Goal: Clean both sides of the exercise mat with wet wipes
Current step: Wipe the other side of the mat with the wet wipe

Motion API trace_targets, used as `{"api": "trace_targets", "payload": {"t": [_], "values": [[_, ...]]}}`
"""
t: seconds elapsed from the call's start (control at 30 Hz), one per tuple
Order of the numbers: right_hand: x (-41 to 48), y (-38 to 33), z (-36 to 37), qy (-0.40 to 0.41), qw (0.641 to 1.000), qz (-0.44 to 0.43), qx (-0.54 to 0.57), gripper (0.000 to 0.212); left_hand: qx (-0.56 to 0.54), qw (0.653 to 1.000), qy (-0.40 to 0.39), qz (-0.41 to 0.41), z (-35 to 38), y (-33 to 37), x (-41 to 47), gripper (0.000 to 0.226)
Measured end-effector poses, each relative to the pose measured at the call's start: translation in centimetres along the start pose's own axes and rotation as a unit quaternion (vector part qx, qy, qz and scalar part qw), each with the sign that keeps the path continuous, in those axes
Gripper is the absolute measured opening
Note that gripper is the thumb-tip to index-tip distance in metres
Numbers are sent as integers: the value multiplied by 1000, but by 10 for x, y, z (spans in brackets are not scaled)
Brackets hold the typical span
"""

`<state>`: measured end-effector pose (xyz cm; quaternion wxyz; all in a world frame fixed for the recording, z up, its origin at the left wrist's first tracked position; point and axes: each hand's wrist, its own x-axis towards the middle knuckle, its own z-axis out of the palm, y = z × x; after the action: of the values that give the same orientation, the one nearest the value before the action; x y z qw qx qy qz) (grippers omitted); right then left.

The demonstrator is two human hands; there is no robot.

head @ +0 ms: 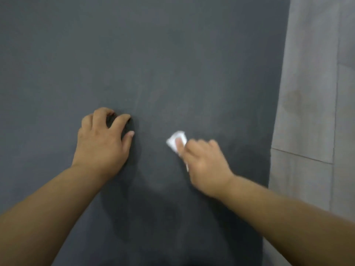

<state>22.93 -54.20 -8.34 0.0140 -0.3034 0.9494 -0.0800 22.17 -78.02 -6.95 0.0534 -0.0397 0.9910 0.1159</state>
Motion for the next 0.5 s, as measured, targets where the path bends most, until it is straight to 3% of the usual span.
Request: {"api": "trace_targets", "payload": {"t": [0.07, 0.13, 0.17, 0.23, 0.3, 0.37, 0.4, 0.5], "values": [[-13, -10, -1, -26, 989, -144, 11, 42, 6, 1000, 3, -20, -3, -13, 13, 45], [16, 16, -3, -18, 983, -181, 3, 39, 7, 999, 8, -38, -7, -25, 29, 42], [40, 33, -2, 6, 987, -160, -26, 40, 3, 999, 9, -49, -8, -29, 36, 41], [99, 71, -5, 46, 996, -27, -66, 43, -1, 997, 16, -76, -12, -35, 54, 47], [151, 97, -14, 3, 988, 139, -69, 51, -4, 995, 22, -96, -14, -39, 74, 55], [179, 100, -12, -1, 974, 224, -42, 52, 0, 996, 34, -82, -11, -46, 98, 56], [187, 91, -9, 13, 977, 211, -38, 51, 7, 997, 42, -59, -10, -50, 111, 57], [172, 37, 5, 56, 998, -1, -12, 49, 13, 1000, 18, -21, -11, -55, 150, 53]]}}
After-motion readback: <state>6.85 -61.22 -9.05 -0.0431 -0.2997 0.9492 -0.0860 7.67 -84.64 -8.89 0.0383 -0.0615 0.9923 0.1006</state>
